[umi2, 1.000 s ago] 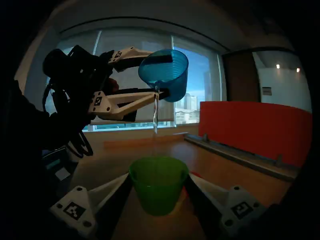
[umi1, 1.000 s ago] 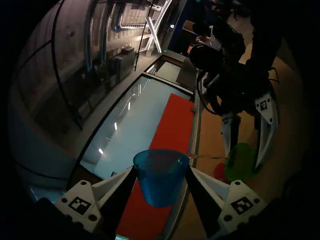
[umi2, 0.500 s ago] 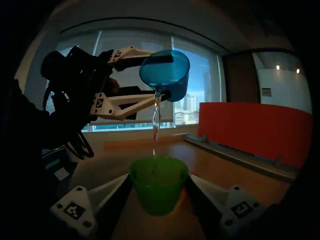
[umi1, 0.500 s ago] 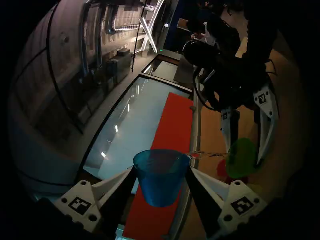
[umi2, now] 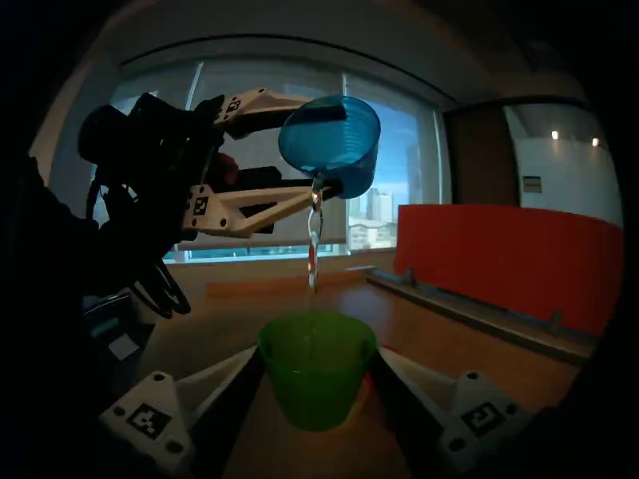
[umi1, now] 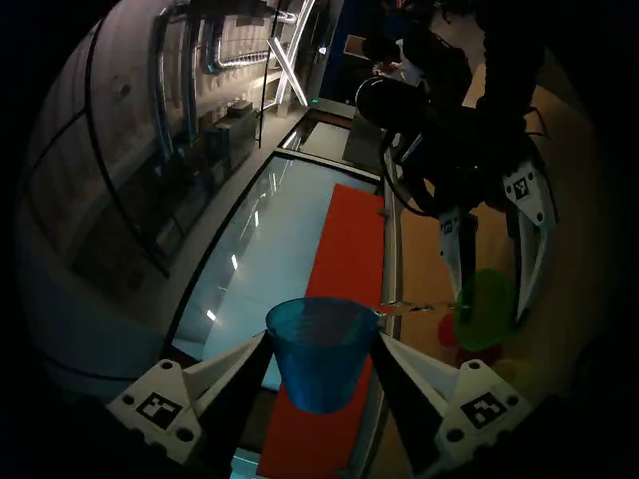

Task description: Pour water

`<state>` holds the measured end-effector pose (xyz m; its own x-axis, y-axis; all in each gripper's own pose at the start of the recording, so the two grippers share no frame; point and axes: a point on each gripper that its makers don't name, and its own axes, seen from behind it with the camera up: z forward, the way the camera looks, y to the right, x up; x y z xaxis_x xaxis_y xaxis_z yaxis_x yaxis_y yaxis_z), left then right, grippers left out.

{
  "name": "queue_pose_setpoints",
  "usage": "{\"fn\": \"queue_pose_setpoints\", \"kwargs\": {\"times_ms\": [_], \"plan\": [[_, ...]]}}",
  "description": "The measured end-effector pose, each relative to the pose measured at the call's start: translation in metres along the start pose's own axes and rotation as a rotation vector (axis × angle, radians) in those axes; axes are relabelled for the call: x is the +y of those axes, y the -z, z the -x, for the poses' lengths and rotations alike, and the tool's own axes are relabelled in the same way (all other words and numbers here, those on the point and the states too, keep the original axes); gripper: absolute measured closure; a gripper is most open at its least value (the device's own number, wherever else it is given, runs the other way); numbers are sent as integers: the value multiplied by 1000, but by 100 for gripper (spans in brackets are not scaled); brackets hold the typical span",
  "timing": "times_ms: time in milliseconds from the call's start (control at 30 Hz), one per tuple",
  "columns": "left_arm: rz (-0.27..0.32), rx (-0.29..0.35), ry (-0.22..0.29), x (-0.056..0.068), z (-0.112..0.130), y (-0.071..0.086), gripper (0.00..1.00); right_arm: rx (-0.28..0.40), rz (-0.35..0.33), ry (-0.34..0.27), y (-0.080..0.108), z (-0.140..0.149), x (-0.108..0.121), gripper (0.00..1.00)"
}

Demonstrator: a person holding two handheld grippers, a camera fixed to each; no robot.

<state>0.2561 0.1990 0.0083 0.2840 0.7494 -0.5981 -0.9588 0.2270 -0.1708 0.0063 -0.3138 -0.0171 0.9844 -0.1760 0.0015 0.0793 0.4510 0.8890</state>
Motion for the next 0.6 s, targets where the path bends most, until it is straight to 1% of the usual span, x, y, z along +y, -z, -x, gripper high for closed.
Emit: {"fn": "queue_pose_setpoints", "kwargs": {"times_ms": [300, 600], "plan": [[-3, 3, -28, -5, -3, 2, 16, 3, 1, 1, 0, -2, 0, 11], [-2, -4, -65, -1, -1, -1, 15, 4, 0, 0, 0, -3, 0, 10]]}}
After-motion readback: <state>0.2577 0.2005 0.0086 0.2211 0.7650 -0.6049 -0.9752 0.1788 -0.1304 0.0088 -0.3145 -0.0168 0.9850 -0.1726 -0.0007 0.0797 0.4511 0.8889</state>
